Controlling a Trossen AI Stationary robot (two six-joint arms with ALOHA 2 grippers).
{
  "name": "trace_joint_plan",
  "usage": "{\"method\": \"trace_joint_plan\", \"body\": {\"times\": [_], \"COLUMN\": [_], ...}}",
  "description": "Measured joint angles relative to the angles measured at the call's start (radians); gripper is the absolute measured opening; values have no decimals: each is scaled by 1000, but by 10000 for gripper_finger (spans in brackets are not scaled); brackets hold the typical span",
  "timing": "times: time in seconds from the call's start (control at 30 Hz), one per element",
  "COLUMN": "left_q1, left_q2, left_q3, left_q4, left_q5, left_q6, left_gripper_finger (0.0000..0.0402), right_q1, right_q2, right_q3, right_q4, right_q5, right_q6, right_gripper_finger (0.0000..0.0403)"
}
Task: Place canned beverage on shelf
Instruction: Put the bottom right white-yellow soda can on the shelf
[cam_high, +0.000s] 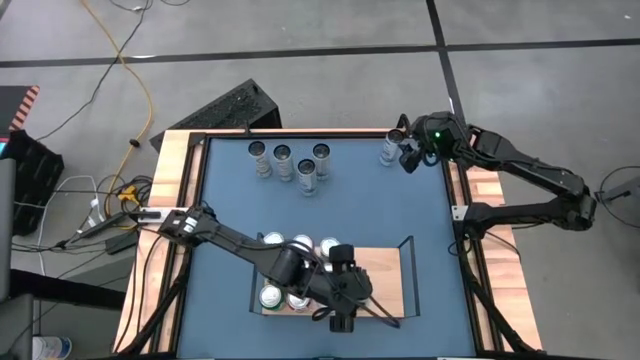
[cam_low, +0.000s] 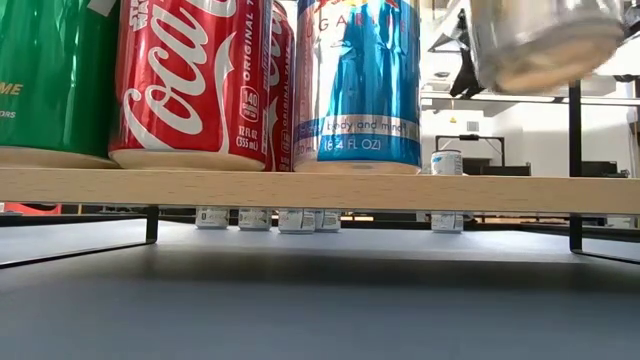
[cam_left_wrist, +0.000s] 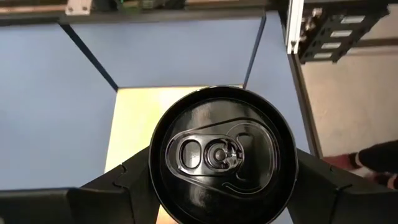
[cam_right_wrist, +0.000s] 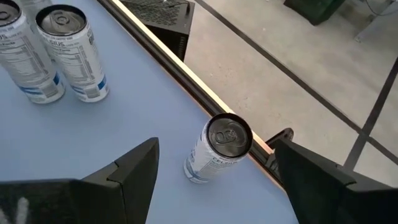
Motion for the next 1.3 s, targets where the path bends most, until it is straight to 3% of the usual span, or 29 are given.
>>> {"method": "trace_joint_plan", "body": {"times": [0.63,1.3], "left_q1": [19,-26], "left_q2": [63,63], "left_q3": [-1,-1], "left_q4": [-10,-26], "left_q5": [60,-70], "left_q6": [-44,35], "left_gripper_finger": [244,244], "right_q1": [1,-2], "right_q2": [78,78], "right_q3": [0,0], "right_q4": [19,37], "right_q5": [-1,-1], "right_q6": [-42,-46], "right_gripper_finger": [306,306]}}
